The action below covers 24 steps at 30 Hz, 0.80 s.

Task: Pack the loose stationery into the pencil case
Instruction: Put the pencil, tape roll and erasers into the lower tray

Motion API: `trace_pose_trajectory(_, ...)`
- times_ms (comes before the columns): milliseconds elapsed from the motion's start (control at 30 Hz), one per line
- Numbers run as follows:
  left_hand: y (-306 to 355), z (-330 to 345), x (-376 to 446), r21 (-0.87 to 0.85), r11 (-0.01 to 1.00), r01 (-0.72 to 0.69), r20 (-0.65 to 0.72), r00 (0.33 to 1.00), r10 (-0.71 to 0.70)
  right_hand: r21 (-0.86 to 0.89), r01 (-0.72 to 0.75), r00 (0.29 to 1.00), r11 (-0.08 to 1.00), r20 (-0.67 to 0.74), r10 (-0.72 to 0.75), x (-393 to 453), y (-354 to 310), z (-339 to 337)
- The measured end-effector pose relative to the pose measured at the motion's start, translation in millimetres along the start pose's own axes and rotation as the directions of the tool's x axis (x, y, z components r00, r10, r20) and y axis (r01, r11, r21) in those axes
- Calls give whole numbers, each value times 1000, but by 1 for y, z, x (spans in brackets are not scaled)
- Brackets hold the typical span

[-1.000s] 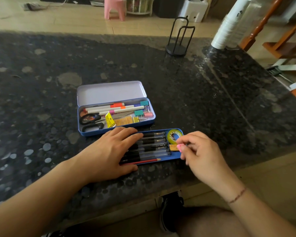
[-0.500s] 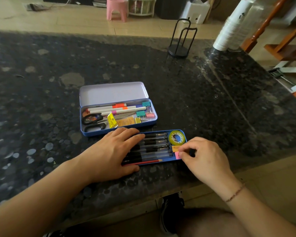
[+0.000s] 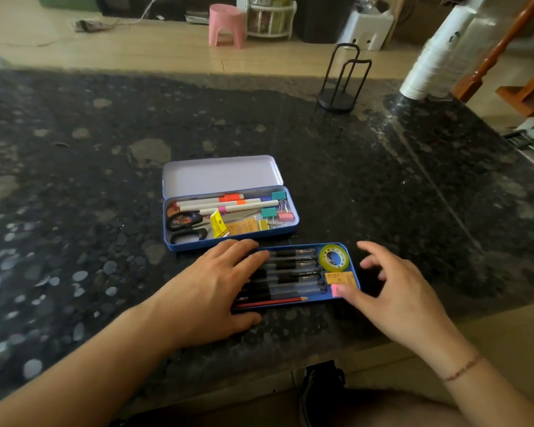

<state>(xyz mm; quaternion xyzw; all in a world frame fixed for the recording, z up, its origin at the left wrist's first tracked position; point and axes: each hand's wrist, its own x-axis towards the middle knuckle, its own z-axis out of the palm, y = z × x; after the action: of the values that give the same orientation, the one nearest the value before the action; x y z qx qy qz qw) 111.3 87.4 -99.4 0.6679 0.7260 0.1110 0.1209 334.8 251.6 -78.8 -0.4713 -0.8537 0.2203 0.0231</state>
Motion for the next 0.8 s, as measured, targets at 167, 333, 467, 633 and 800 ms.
trace_pose_trajectory(167,1,-3,-11,3,995,101,-58,993,-100,-99,102,971,990,227,-77,6,-1,1)
trace_pose_trajectory(333,-4,-10,-10,-44,994,102,-34,994,-103,-87,173,962,981,226,-150,19,4,3)
trace_pose_trajectory(467,-9,-20,-12,-42,995,90,-150,984,-96,-95,252,949,963,220,-227,22,7,5)
trace_pose_trajectory(633,-20,-20,-3,-71,974,213,-247,943,-224,-73,287,924,955,284,-256,17,-7,4)
trace_pose_trajectory(800,-24,-11,3,3,987,159,-124,980,-157,-94,371,883,924,344,-319,17,-18,8)
